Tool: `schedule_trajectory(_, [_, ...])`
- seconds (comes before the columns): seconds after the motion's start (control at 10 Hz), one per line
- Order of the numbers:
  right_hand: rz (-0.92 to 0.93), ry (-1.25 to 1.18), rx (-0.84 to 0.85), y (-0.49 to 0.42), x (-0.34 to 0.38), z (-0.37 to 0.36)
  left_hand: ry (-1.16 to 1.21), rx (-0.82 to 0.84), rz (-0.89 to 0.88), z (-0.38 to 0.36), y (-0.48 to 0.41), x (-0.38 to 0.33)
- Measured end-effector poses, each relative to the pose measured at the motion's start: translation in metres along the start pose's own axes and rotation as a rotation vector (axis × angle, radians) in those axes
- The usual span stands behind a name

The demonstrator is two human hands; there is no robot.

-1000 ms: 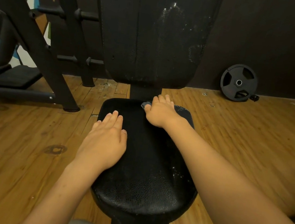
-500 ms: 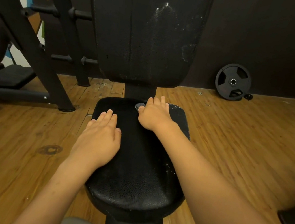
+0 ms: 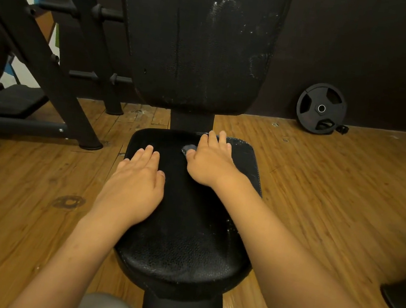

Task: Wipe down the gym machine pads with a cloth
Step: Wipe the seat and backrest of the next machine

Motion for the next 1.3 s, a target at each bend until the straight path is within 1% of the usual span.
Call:
schedule_trajectory(0.2, [0.073, -0.025, 0.045, 0.048, 0.012, -0.016, -0.005, -0.007, -0.002, 0.000, 0.000, 0.000])
schedule_trajectory(0.3, [0.069, -0.030, 0.054, 0.036, 0.010, -0.013, -0.003, -0.009, 0.002, 0.000, -0.001, 0.000])
schedule_trajectory(0.5, [-0.003, -0.003, 0.000, 0.008, 0.005, -0.002, 0.001, 0.003, -0.004, 0.001, 0.002, -0.001])
schedule_trajectory(0.6, [0.006, -0.028, -0.025, 0.036, 0.014, -0.006, 0.003, 0.008, -0.001, 0.001, 0.003, -0.001])
schedule_trajectory(0.7, [0.049, -0.034, -0.006, 0.058, 0.018, -0.015, 0.002, 0.002, 0.009, 0.002, 0.002, -0.001])
schedule_trajectory(0.9, [-0.002, 0.032, 0.023, 0.023, 0.013, -0.005, -0.008, 0.003, 0.012, 0.002, 0.003, -0.002])
schedule_trajectory(1.0, [-0.015, 0.018, 0.013, 0.019, 0.013, -0.004, -0.010, 0.000, 0.012, 0.003, 0.003, -0.002])
schedule_trajectory(1.2, [0.043, -0.012, 0.022, 0.056, 0.016, -0.016, -0.011, -0.006, 0.009, 0.002, 0.002, -0.003])
schedule_trajectory(1.3, [0.036, 0.008, 0.012, 0.043, 0.014, -0.011, -0.011, -0.007, 0.011, 0.002, 0.002, -0.002])
Point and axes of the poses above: each hand's wrist, its own y-axis away from the middle knuckle, its own z-axis out of the back of the hand, x = y × z, the point moved 9 cm from there along -y, towards the middle knuckle, and after that the axes turned 9 degrees about z, right-handed, at the moved point
